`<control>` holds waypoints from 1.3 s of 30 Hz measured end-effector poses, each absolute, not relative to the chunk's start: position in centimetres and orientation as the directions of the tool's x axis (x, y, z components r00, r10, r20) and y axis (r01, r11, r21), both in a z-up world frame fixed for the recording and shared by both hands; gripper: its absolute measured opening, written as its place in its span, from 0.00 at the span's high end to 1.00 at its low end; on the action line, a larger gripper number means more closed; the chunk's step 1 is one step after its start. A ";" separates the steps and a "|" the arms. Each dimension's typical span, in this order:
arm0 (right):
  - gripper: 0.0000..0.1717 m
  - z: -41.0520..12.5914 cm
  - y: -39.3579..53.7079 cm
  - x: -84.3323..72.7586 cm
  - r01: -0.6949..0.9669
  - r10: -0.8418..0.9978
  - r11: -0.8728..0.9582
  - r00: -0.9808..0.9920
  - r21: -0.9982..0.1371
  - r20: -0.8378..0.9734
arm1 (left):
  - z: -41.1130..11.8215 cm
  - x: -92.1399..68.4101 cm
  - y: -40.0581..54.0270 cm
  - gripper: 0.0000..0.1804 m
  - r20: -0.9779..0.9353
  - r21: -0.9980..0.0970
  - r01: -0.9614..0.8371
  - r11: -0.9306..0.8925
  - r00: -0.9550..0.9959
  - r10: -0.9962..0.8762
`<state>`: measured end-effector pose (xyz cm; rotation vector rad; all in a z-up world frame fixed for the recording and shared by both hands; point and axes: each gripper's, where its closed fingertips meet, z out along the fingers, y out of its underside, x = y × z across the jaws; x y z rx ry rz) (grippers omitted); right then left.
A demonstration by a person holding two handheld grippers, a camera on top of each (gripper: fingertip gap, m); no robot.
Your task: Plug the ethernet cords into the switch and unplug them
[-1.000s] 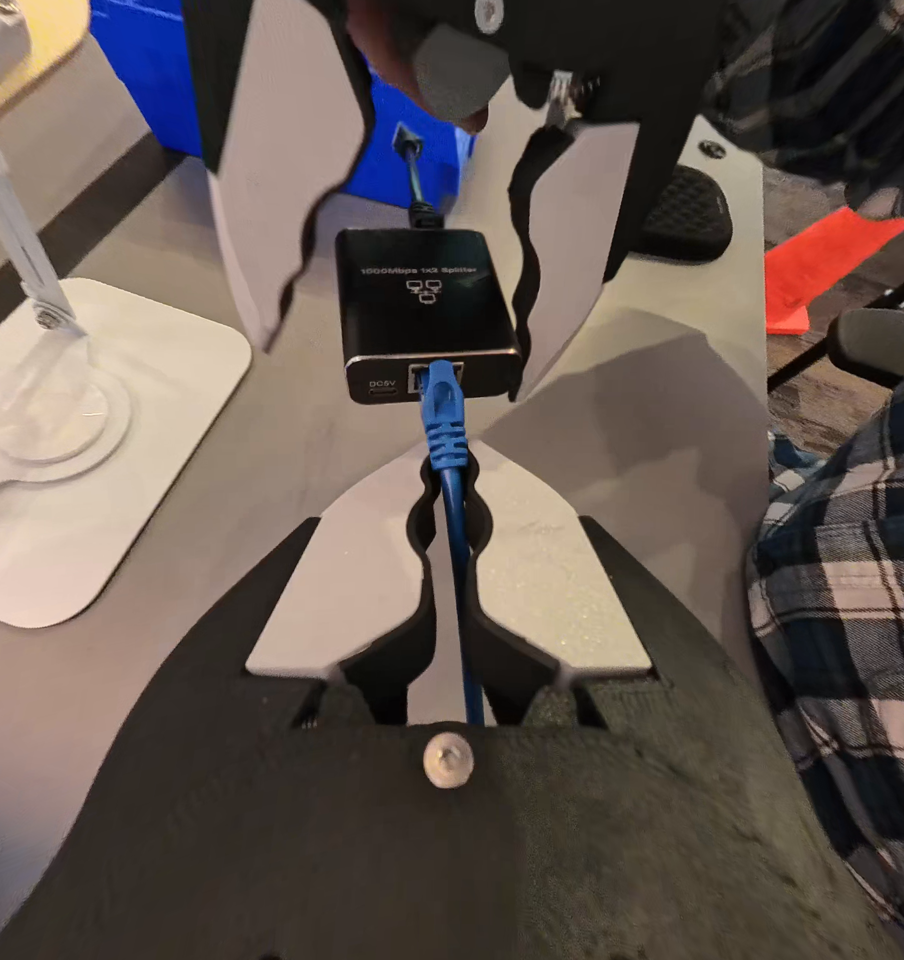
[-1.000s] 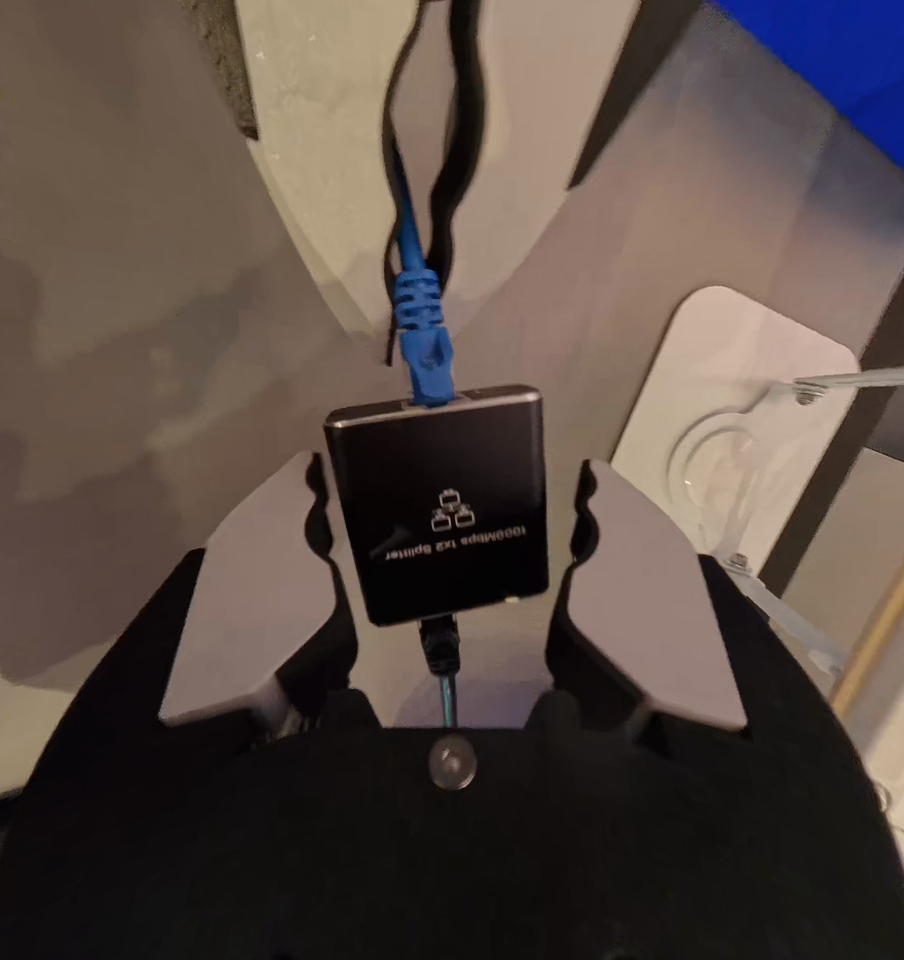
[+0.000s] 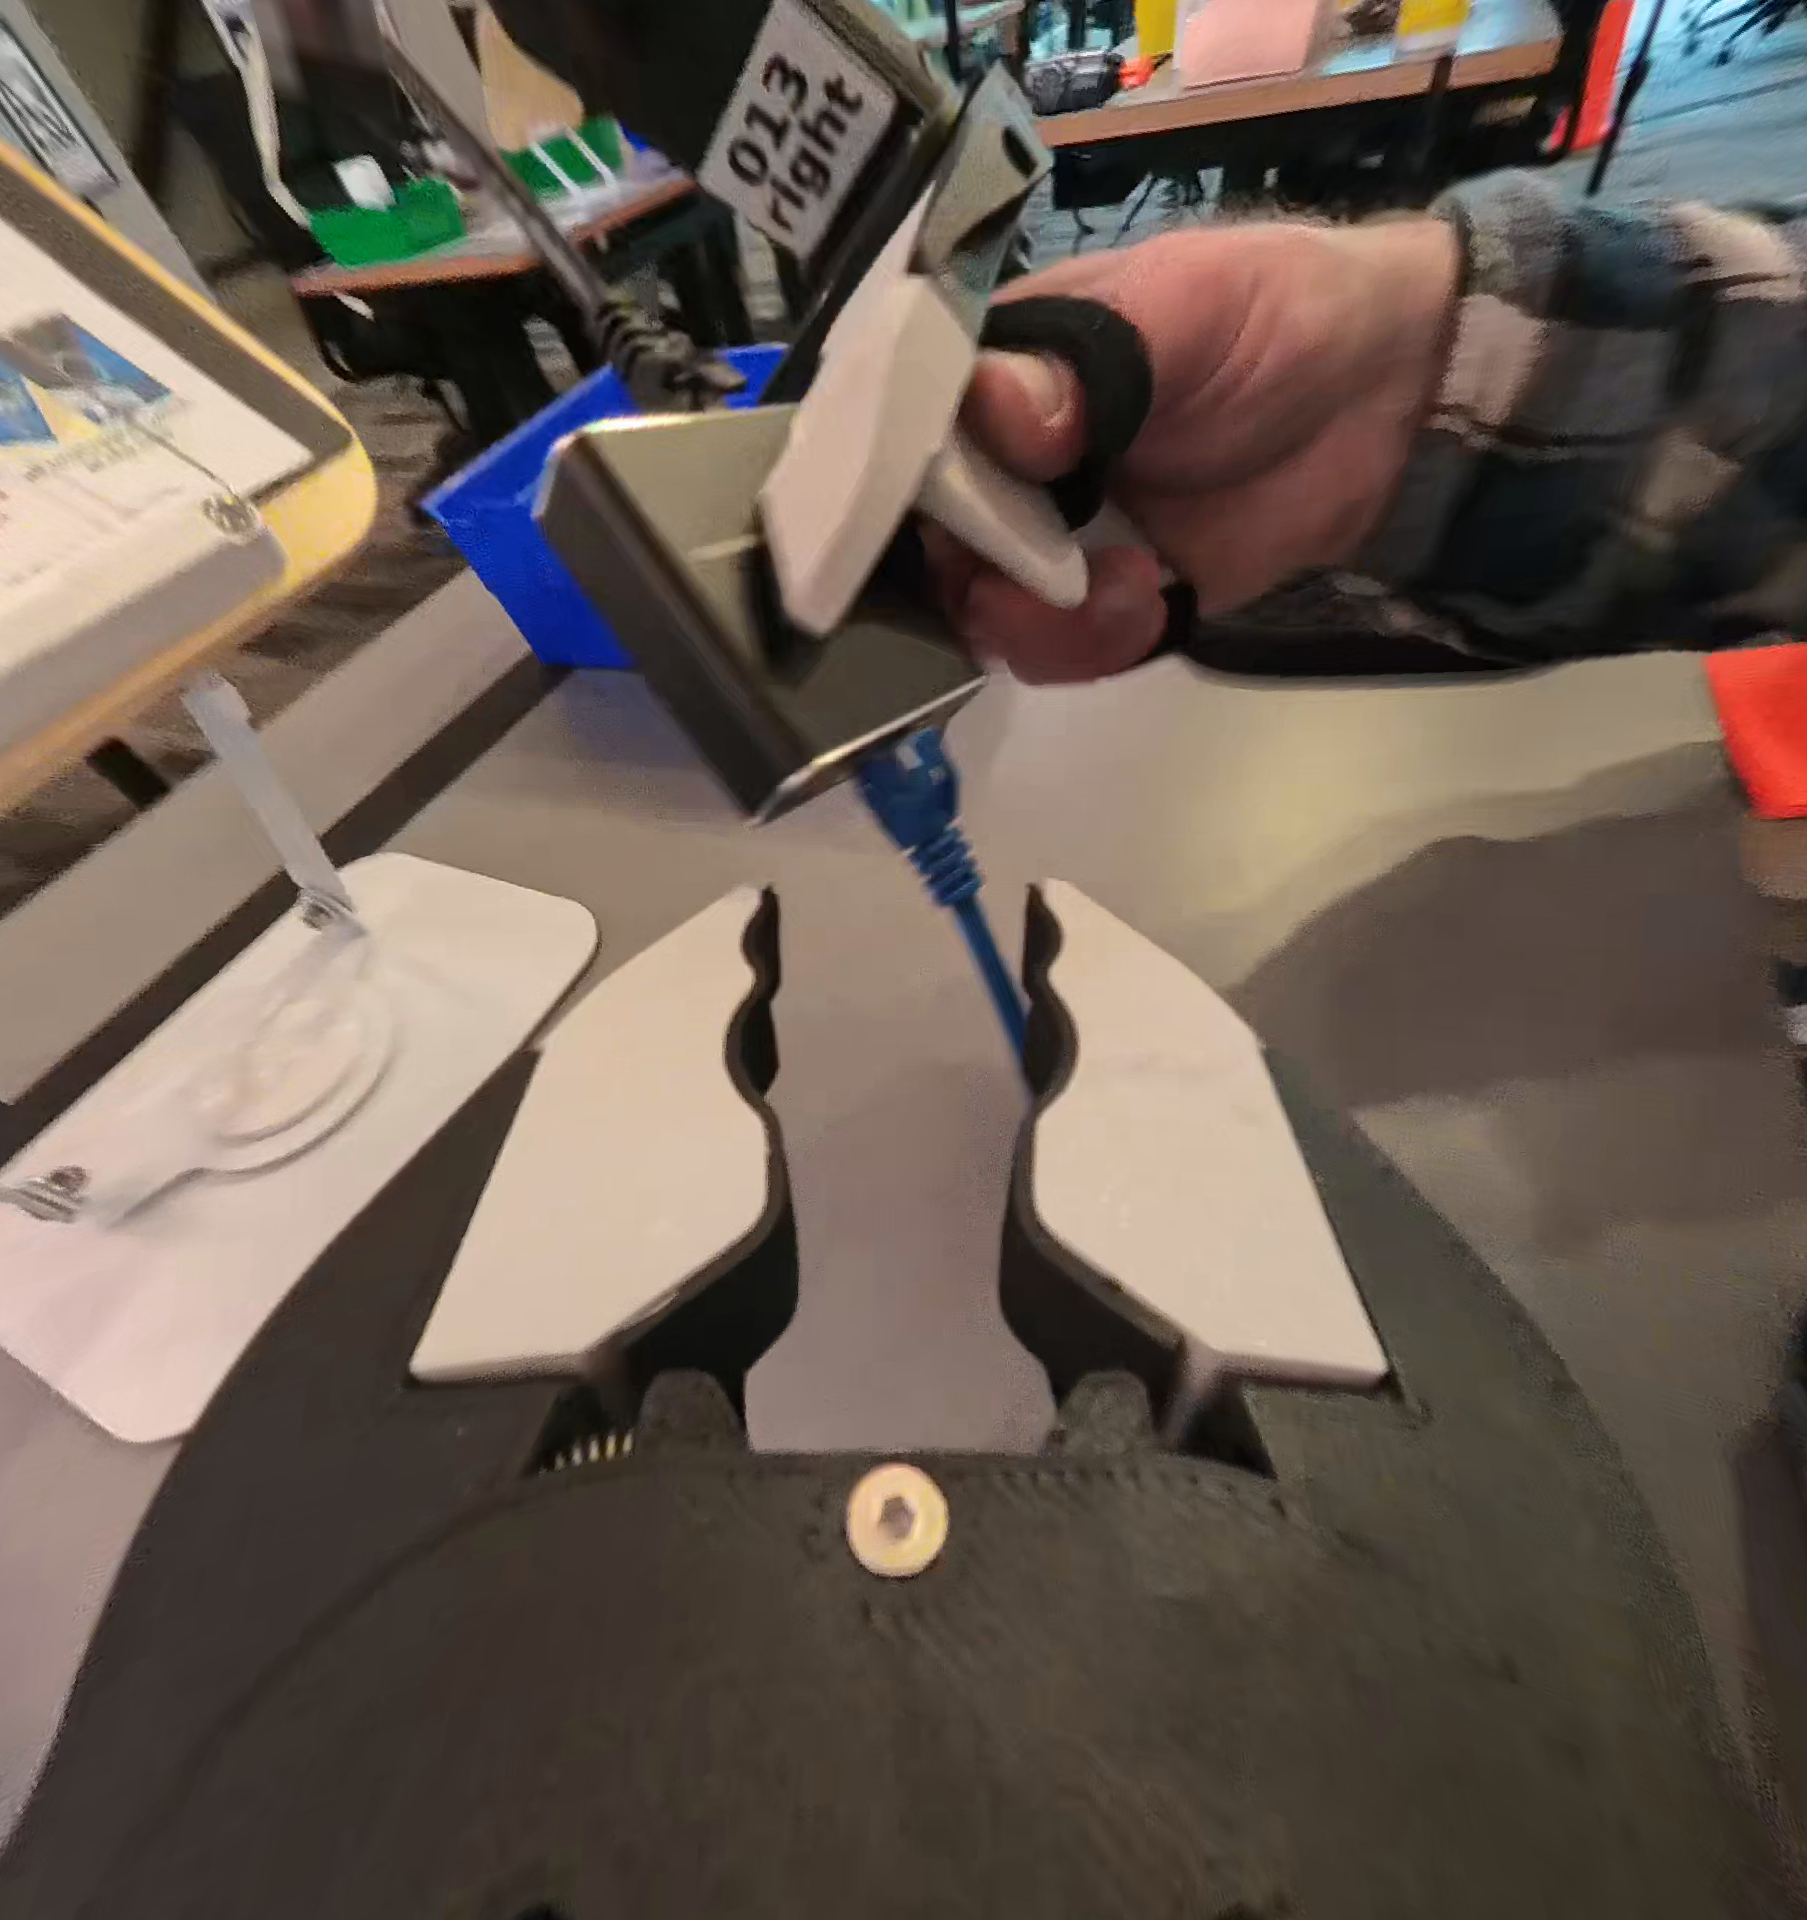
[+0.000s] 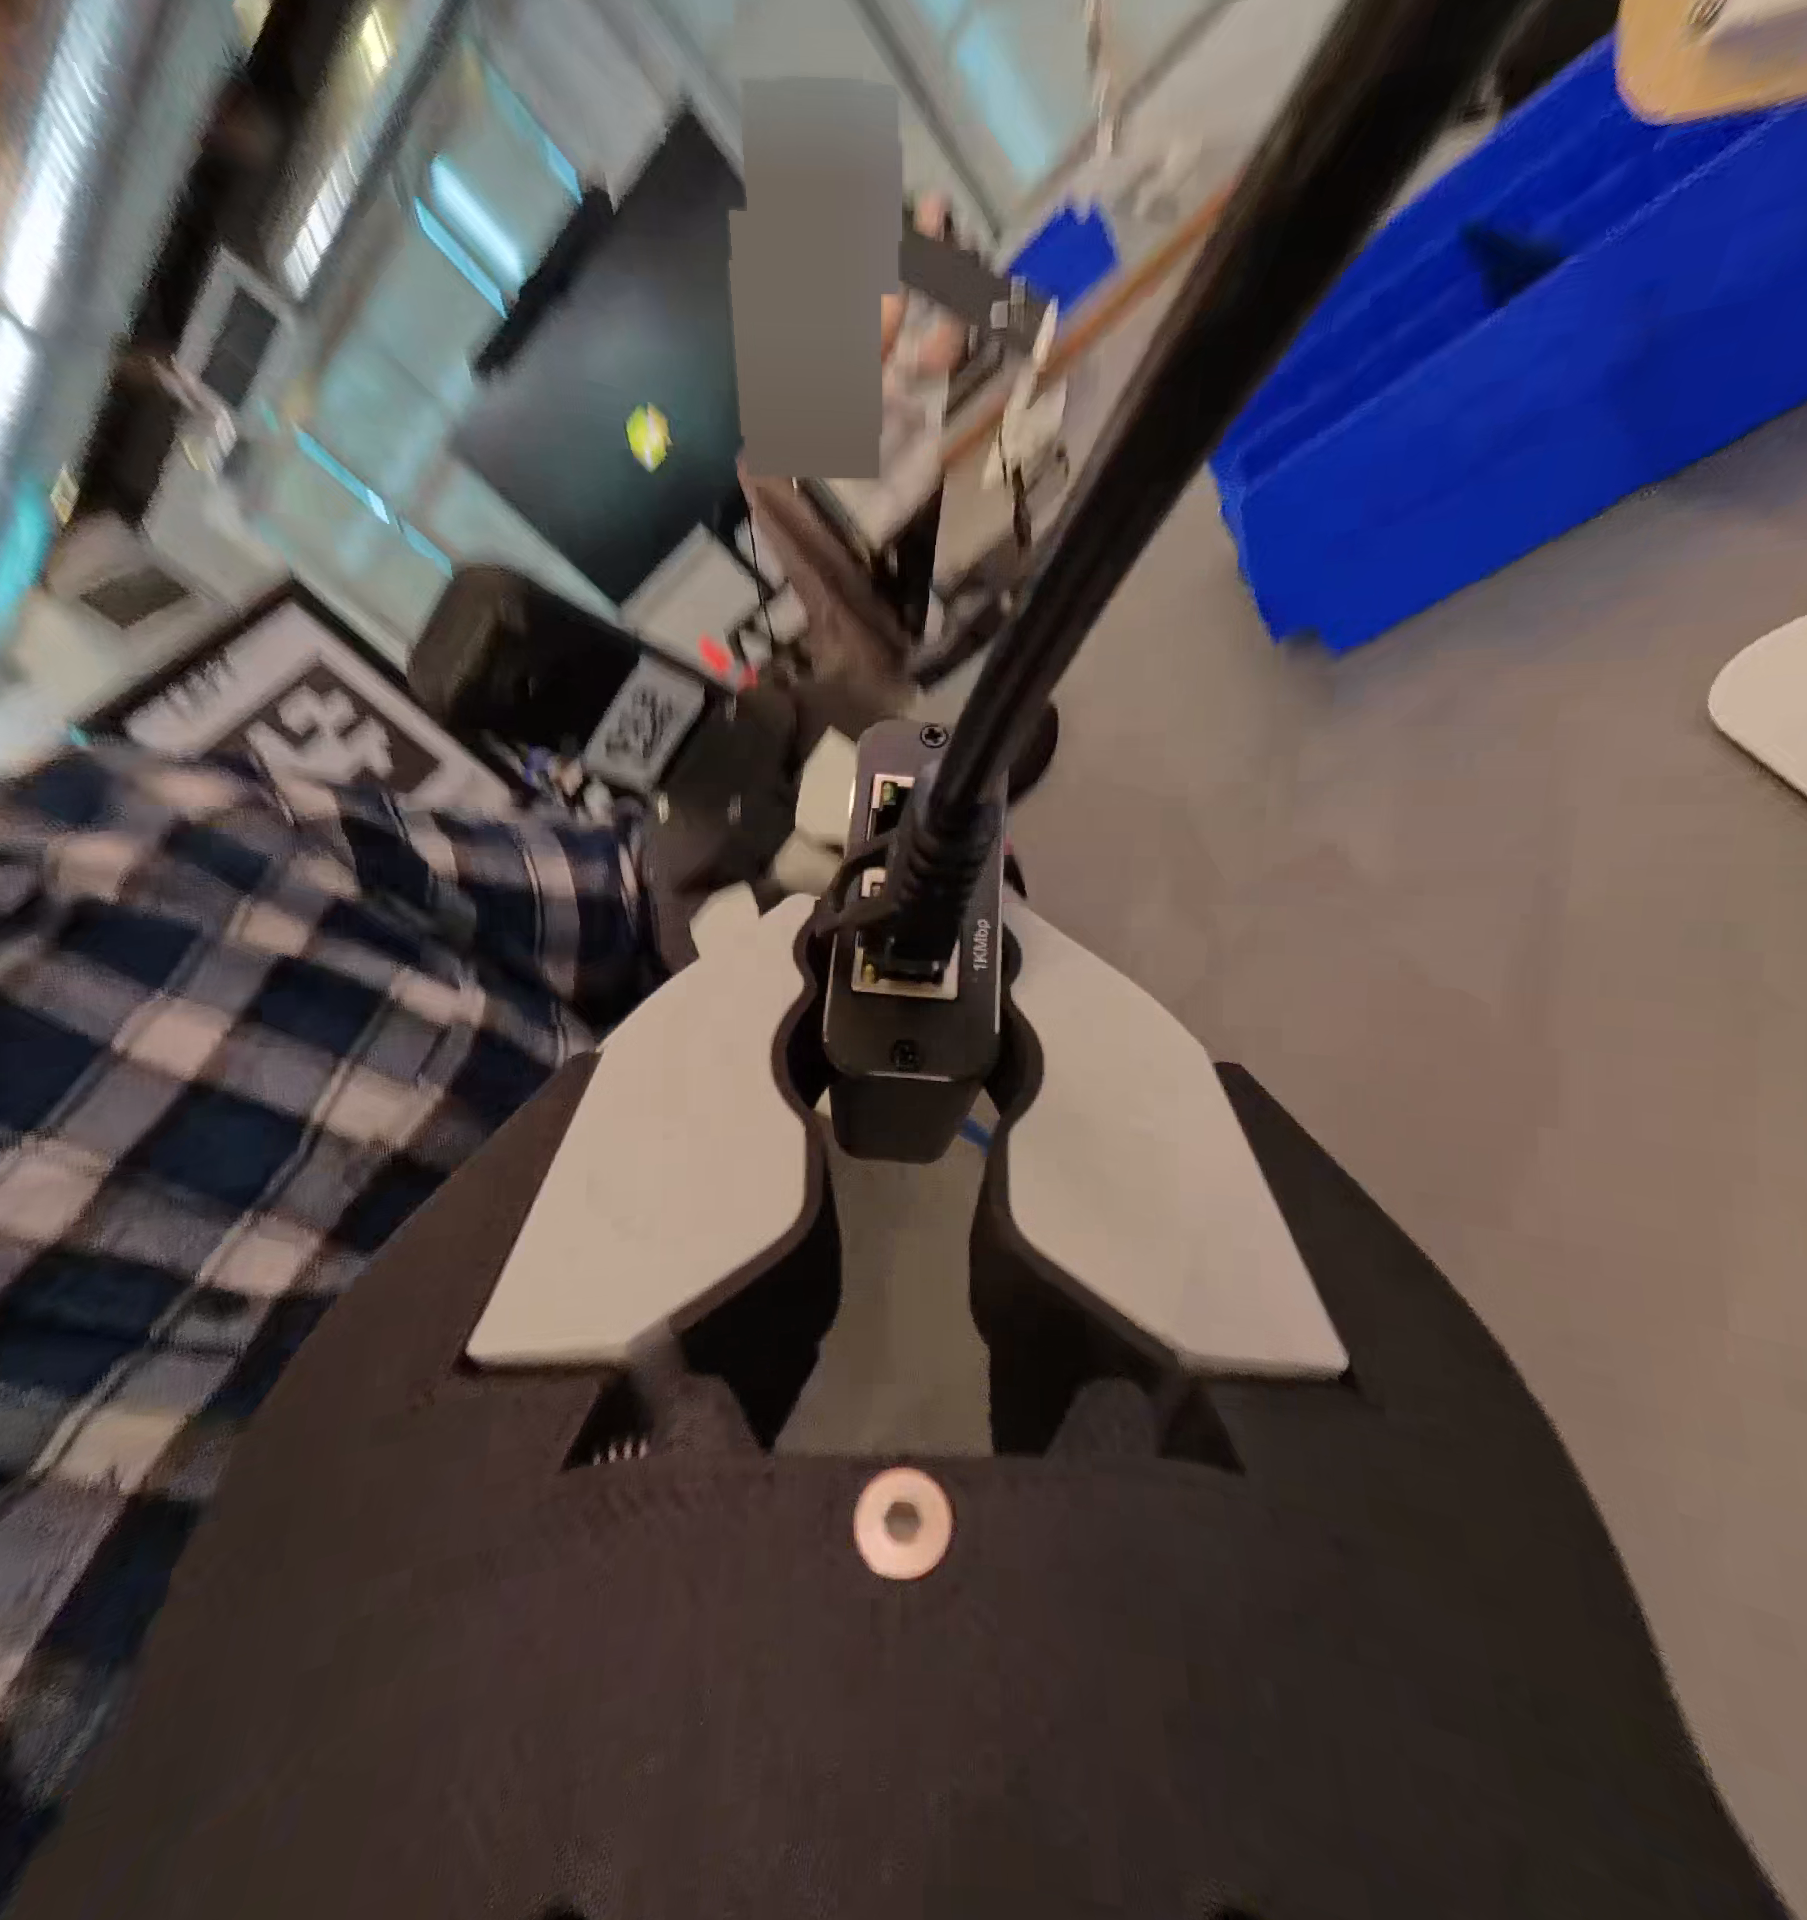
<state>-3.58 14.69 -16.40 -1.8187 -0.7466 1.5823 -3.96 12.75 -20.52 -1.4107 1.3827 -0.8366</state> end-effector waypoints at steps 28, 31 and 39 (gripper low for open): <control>0.62 -19.1 14.8 -2.7 0.788 0.855 -0.359 0.063 -0.500 -0.515 | -18.8 -2.4 14.7 0.87 0.565 -0.824 0.011 -0.566 -0.028 -0.824; 0.48 -18.7 18.4 -1.3 0.773 0.956 -0.290 0.258 -0.564 -0.138 | -18.2 -3.2 16.6 0.87 0.622 -0.780 0.104 -0.617 0.012 -0.783; 0.33 -20.4 18.9 -1.0 0.780 0.799 -0.279 0.512 -0.560 0.315 | -17.9 -3.2 18.2 0.87 0.734 -0.666 0.227 -0.710 0.031 -0.678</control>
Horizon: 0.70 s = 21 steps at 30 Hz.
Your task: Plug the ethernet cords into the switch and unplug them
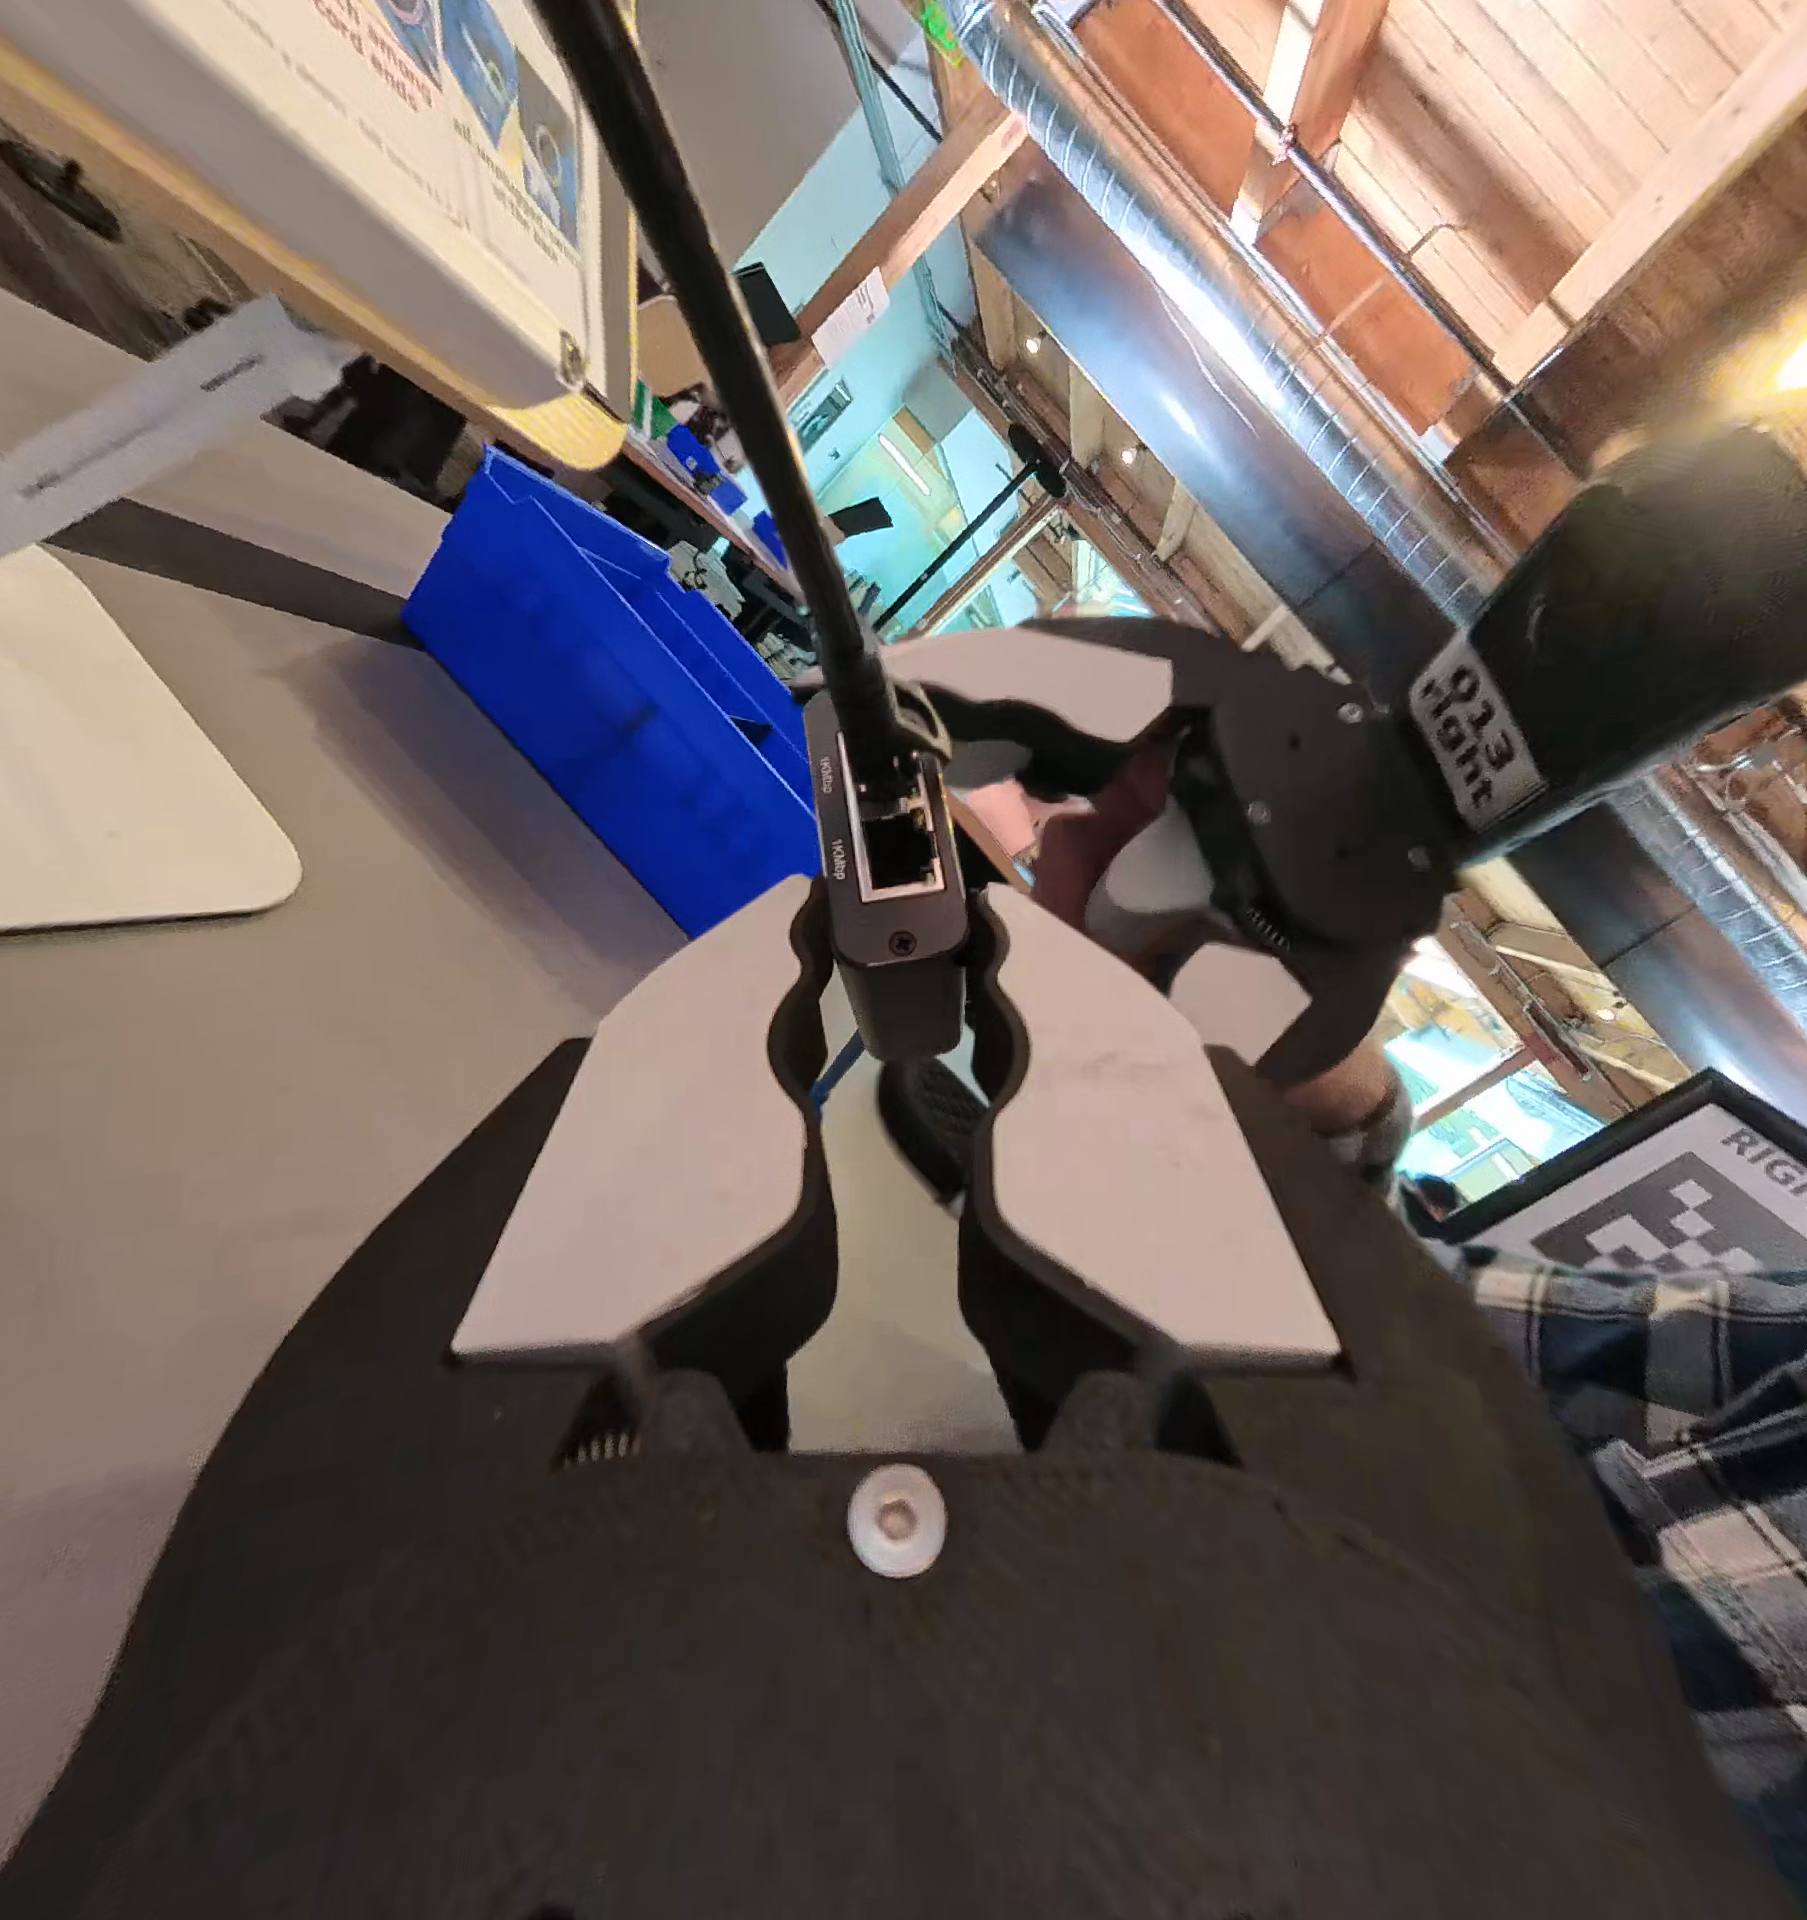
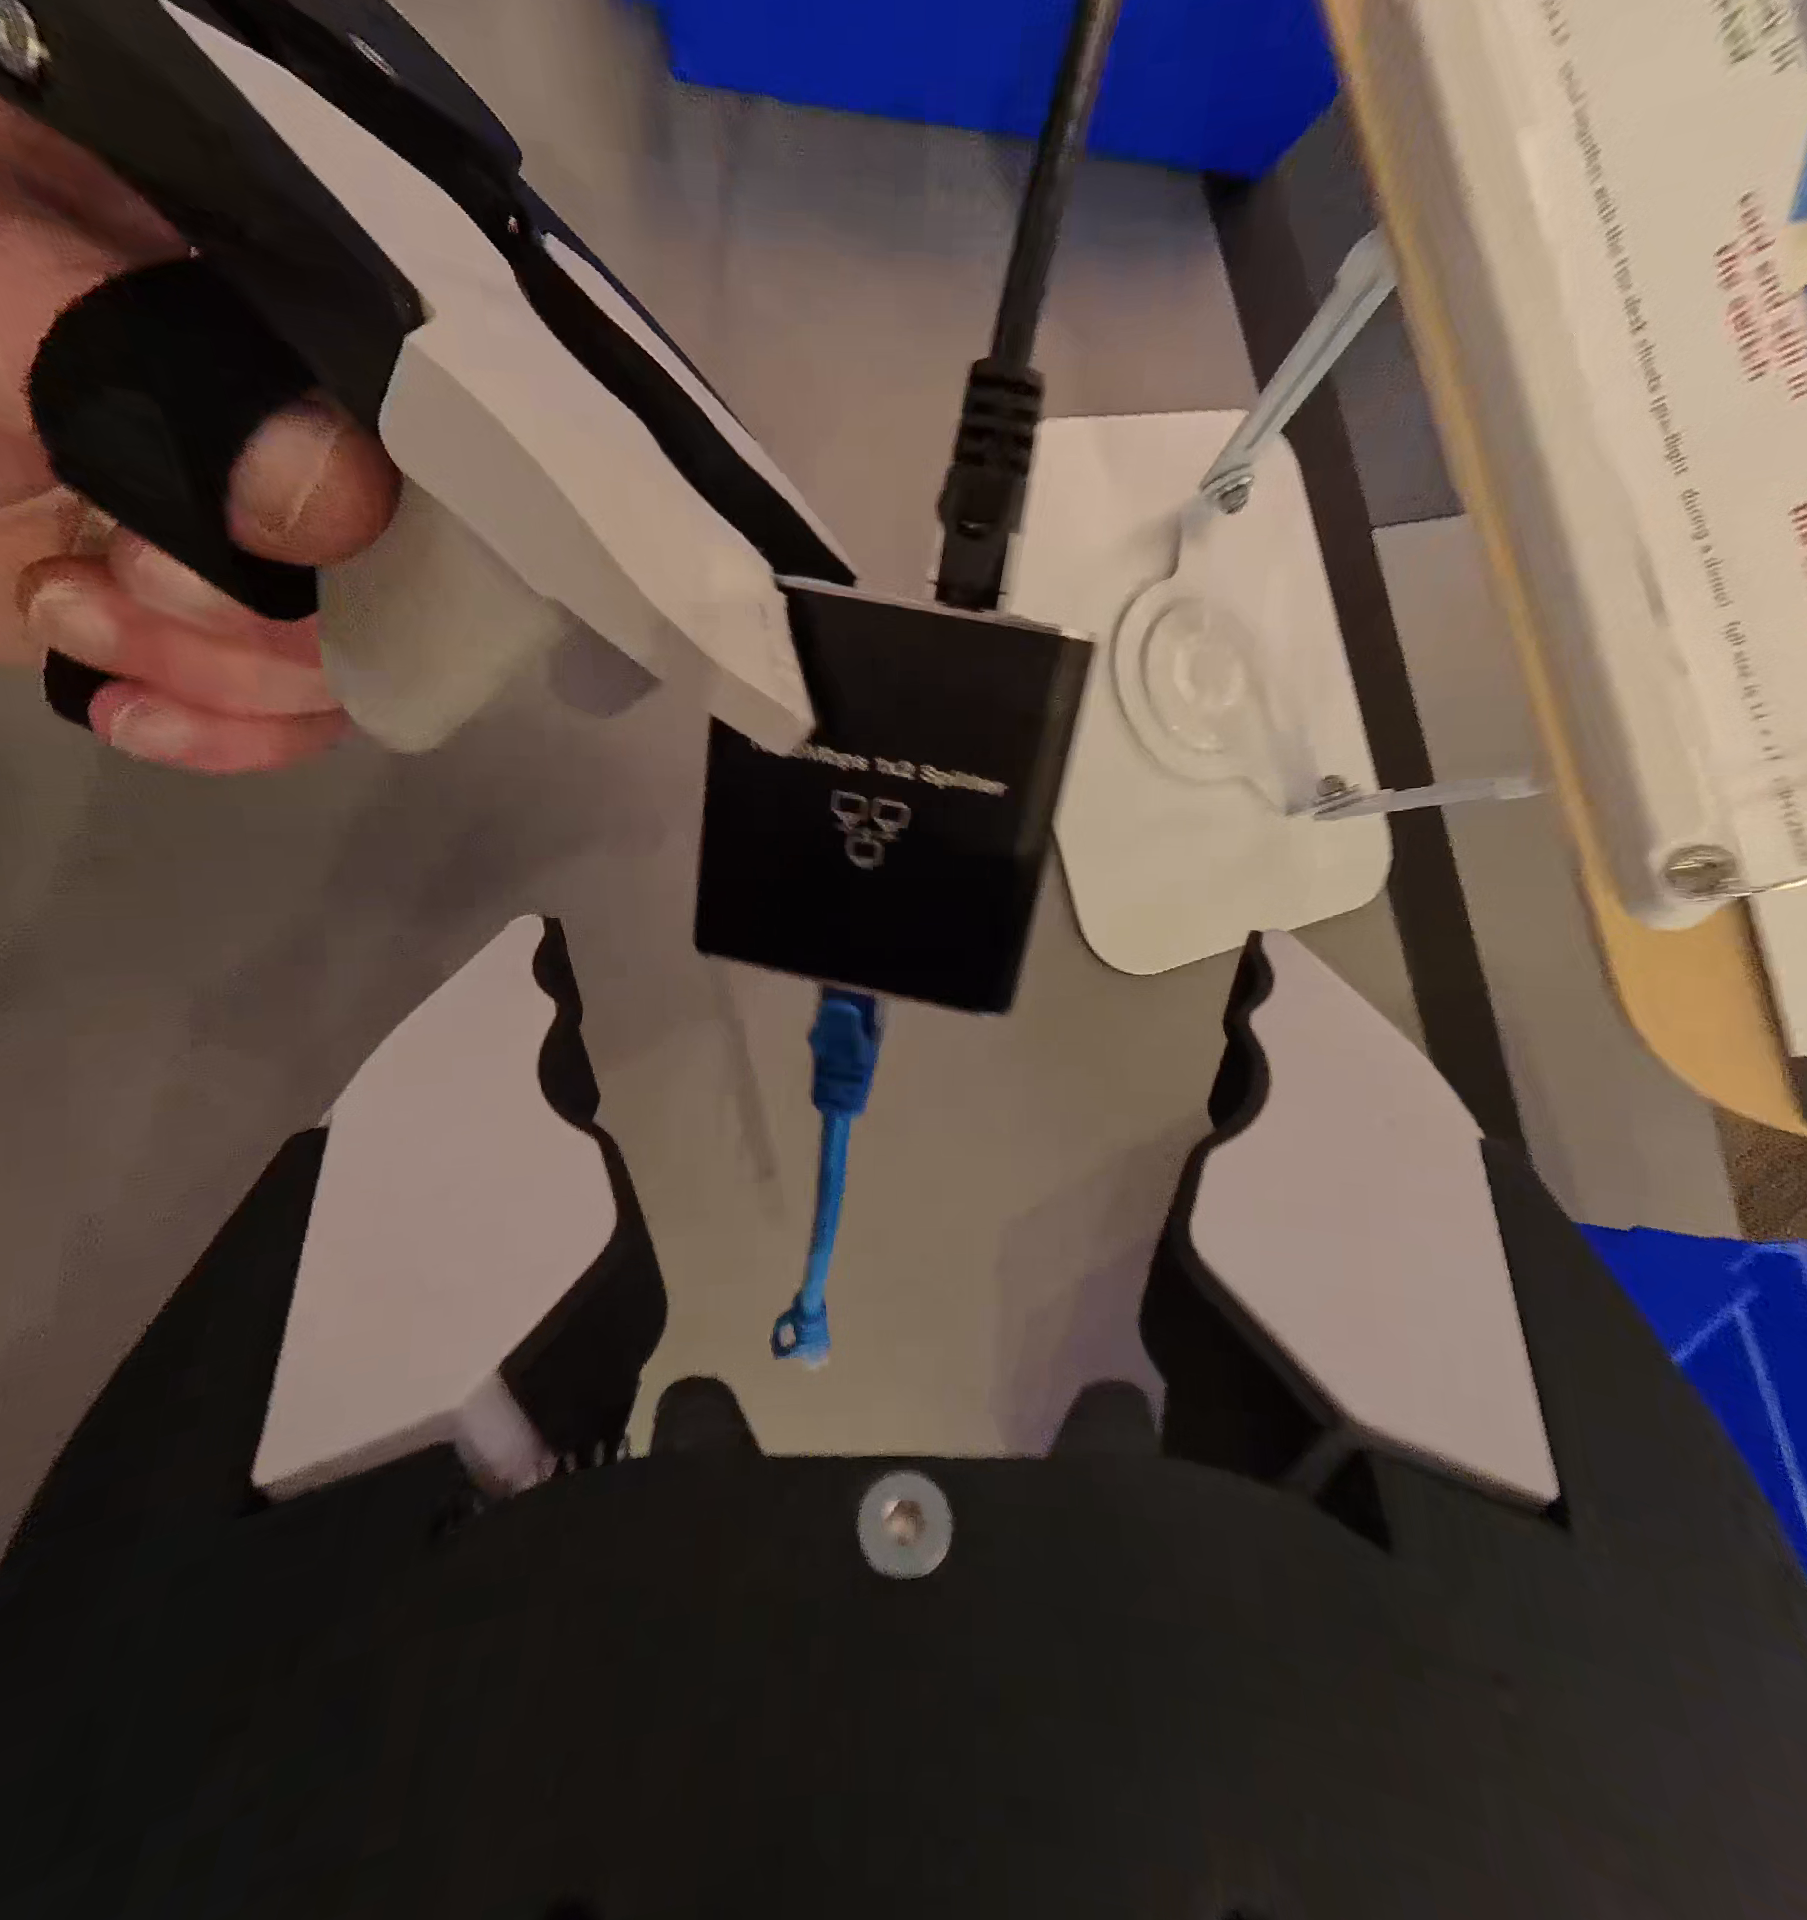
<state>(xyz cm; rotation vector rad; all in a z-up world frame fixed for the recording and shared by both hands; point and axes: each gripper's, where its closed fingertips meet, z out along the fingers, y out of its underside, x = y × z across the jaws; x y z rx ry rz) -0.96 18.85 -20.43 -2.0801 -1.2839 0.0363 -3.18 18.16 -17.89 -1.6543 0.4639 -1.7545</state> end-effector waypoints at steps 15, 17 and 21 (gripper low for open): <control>0.56 -23.5 16.7 -2.1 0.829 0.907 -0.307 0.403 -0.467 0.119 | -18.8 -2.7 15.7 0.83 0.772 -0.613 0.210 -0.762 -0.049 -0.634; 0.56 -24.1 15.8 -1.4 0.884 0.940 -0.267 0.327 -0.383 0.100 | -18.8 -2.5 15.7 0.73 0.786 -0.597 0.174 -0.783 -0.071 -0.614; 0.56 -24.7 14.3 -1.2 0.938 0.985 -0.155 0.172 -0.311 0.027 | -20.0 -1.6 15.0 0.84 0.806 -0.583 0.094 -0.807 -0.056 -0.589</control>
